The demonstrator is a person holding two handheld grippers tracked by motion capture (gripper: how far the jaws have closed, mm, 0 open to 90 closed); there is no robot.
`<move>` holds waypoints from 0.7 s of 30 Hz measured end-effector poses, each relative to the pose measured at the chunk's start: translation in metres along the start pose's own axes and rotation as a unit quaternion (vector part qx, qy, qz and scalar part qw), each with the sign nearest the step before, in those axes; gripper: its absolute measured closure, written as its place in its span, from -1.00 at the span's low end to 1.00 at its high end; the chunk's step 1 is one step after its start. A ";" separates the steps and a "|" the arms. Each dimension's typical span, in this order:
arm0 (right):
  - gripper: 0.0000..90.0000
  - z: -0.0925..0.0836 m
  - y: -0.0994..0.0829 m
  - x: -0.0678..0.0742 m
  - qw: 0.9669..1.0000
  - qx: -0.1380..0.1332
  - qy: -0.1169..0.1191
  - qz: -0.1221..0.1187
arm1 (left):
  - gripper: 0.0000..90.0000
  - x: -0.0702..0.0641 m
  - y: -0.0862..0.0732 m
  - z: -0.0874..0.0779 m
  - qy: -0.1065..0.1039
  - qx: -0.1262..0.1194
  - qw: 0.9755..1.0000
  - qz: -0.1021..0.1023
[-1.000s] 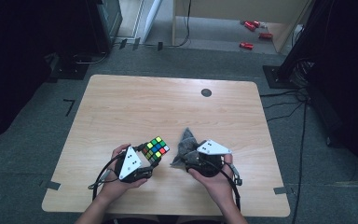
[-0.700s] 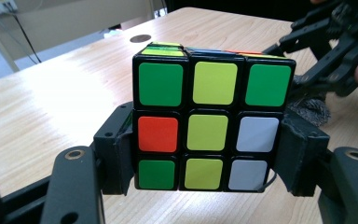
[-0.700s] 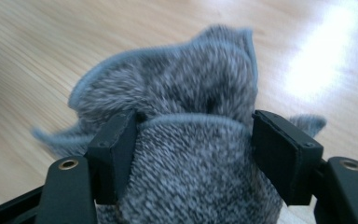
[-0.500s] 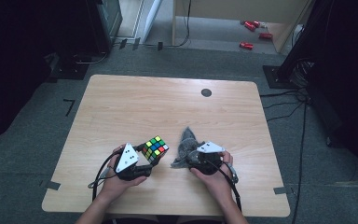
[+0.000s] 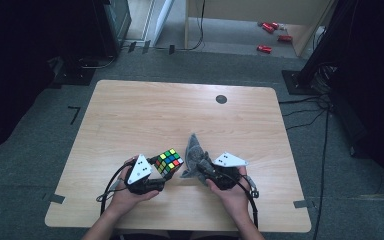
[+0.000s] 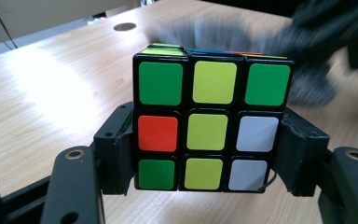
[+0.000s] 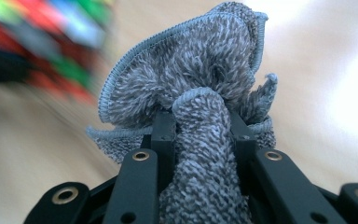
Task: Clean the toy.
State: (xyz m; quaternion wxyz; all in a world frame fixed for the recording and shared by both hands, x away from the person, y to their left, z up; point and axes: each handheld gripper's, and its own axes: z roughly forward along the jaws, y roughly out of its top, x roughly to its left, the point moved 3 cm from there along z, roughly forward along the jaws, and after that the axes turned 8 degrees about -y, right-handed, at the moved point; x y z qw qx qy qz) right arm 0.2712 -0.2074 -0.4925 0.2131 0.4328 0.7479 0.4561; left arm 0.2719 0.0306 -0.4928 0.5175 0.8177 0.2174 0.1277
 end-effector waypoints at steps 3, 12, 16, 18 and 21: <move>0.58 -0.021 0.024 0.027 0.997 -0.072 0.039 -0.018 | -0.25 -0.004 -0.001 0.004 -0.005 0.009 1.000 0.006; 0.57 -0.020 0.025 0.047 0.990 -0.088 0.112 0.011 | -0.24 -0.016 0.004 -0.001 0.008 -0.011 0.999 0.047; 0.57 -0.018 0.020 0.028 0.997 -0.058 0.054 0.011 | -0.24 -0.011 0.006 -0.004 -0.004 -0.029 0.999 0.028; 0.57 -0.024 0.024 0.026 0.996 -0.072 0.058 0.016 | -0.24 -0.011 0.005 -0.003 -0.007 -0.025 0.999 0.029; 0.56 -0.034 0.035 0.041 0.990 -0.101 0.099 0.000 | -0.24 -0.015 0.003 0.002 -0.007 -0.010 0.999 0.040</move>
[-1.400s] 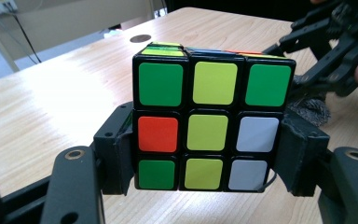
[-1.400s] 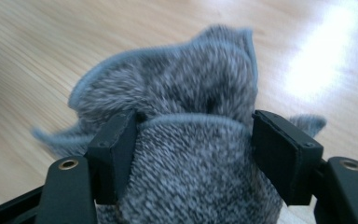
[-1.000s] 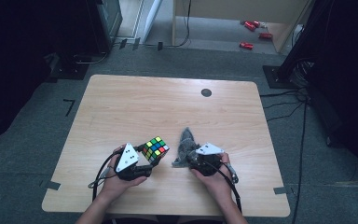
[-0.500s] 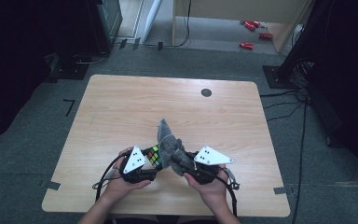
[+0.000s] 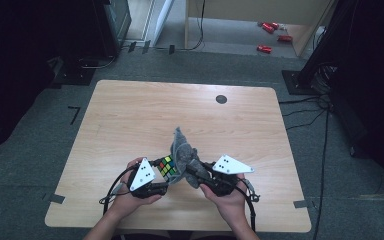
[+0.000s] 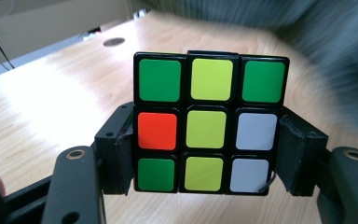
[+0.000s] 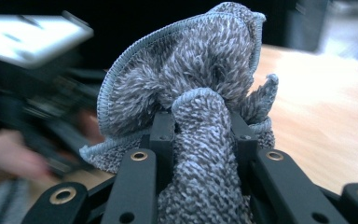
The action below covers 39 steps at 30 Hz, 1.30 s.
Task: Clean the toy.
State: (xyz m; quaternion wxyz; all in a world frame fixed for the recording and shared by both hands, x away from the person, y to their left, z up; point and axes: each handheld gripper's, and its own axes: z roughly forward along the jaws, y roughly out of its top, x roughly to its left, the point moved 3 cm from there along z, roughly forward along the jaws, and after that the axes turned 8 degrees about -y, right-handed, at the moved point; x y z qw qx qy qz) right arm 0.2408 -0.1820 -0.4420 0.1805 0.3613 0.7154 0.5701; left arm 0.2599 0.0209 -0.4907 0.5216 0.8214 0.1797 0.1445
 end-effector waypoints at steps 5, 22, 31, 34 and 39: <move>0.55 0.007 -0.004 0.007 1.000 0.005 0.021 -0.002 | -0.24 -0.003 0.006 -0.006 0.007 -0.022 1.000 0.010; 0.54 0.001 -0.004 -0.016 0.998 0.035 -0.058 0.018 | -0.24 -0.001 0.009 -0.011 -0.003 -0.043 0.999 0.009; 0.51 0.001 0.008 0.014 1.000 0.014 0.010 -0.014 | -0.24 -0.014 0.011 -0.006 -0.015 -0.036 0.998 0.048; 0.51 0.002 0.001 -0.005 0.999 0.025 -0.022 0.018 | -0.24 -0.011 0.010 -0.009 -0.013 -0.039 0.998 0.042; 0.50 -0.007 0.003 -0.018 0.998 0.018 -0.034 0.045 | -0.24 -0.006 0.010 -0.011 -0.016 -0.039 0.999 0.033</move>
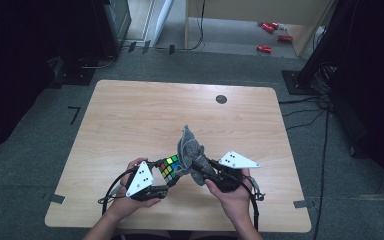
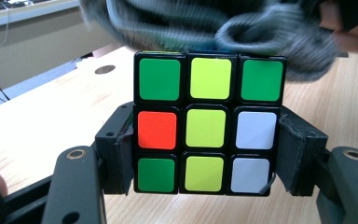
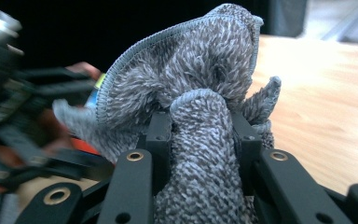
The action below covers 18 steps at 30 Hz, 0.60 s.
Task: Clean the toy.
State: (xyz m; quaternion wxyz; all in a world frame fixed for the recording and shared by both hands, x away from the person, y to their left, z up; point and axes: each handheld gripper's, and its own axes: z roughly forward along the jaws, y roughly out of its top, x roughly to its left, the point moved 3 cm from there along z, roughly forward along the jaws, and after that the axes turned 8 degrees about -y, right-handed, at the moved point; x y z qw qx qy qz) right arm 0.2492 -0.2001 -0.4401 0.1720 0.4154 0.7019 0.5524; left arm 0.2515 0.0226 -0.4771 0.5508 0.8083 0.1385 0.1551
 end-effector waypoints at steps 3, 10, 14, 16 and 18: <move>0.49 0.001 0.006 0.022 0.998 -0.013 0.051 -0.025 | -0.24 -0.004 -0.001 0.003 -0.002 0.008 1.000 0.008; 0.49 0.008 -0.006 -0.003 0.999 0.026 -0.027 -0.016 | -0.24 0.005 -0.001 -0.004 -0.017 -0.023 0.999 -0.029; 0.48 -0.001 -0.002 -0.016 0.999 -0.005 -0.015 0.041 | -0.24 0.008 0.002 -0.010 -0.046 -0.060 0.996 -0.048; 0.48 0.000 0.000 -0.007 1.000 -0.013 -0.007 0.023 | -0.24 0.009 0.002 -0.010 -0.054 -0.070 0.994 -0.068; 0.48 0.004 -0.002 0.001 1.000 -0.014 0.006 0.017 | -0.24 0.011 0.002 -0.012 -0.064 -0.084 0.990 -0.089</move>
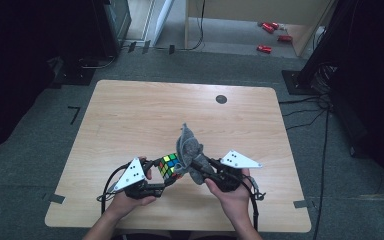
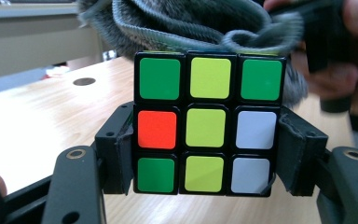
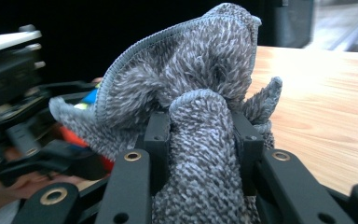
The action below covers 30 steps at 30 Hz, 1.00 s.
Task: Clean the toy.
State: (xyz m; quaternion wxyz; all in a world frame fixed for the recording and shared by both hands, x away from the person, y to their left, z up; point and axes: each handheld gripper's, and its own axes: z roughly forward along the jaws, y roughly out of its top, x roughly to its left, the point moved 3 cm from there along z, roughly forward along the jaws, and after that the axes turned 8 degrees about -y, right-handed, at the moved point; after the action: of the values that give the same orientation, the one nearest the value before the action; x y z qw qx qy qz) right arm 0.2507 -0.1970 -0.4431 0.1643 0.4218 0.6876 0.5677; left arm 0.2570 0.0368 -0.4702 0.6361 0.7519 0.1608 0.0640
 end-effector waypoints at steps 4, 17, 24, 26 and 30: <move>0.49 0.005 -0.008 -0.003 0.998 0.003 0.037 0.048 | -0.24 0.004 0.004 -0.006 -0.013 -0.025 0.999 -0.028; 0.48 0.023 -0.029 -0.007 0.992 0.082 0.072 0.058 | -0.24 0.017 0.014 -0.022 -0.023 -0.098 0.991 -0.088; 0.47 0.020 -0.025 0.000 0.994 0.031 0.070 0.074 | -0.23 0.015 0.013 -0.020 -0.025 -0.101 0.990 -0.092; 0.47 0.022 -0.026 0.010 0.994 0.037 0.083 0.056 | -0.23 0.012 0.013 -0.017 -0.028 -0.098 0.991 -0.088; 0.47 0.032 -0.037 0.023 0.989 0.079 0.118 0.030 | -0.23 0.014 0.014 -0.020 -0.020 -0.100 0.991 -0.091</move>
State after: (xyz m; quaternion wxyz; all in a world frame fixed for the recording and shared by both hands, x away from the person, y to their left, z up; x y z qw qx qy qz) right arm 0.2454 -0.1593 -0.4805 0.0313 0.3837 0.7321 0.5621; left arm 0.2664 0.0585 -0.4544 0.7146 0.6678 0.2082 0.0066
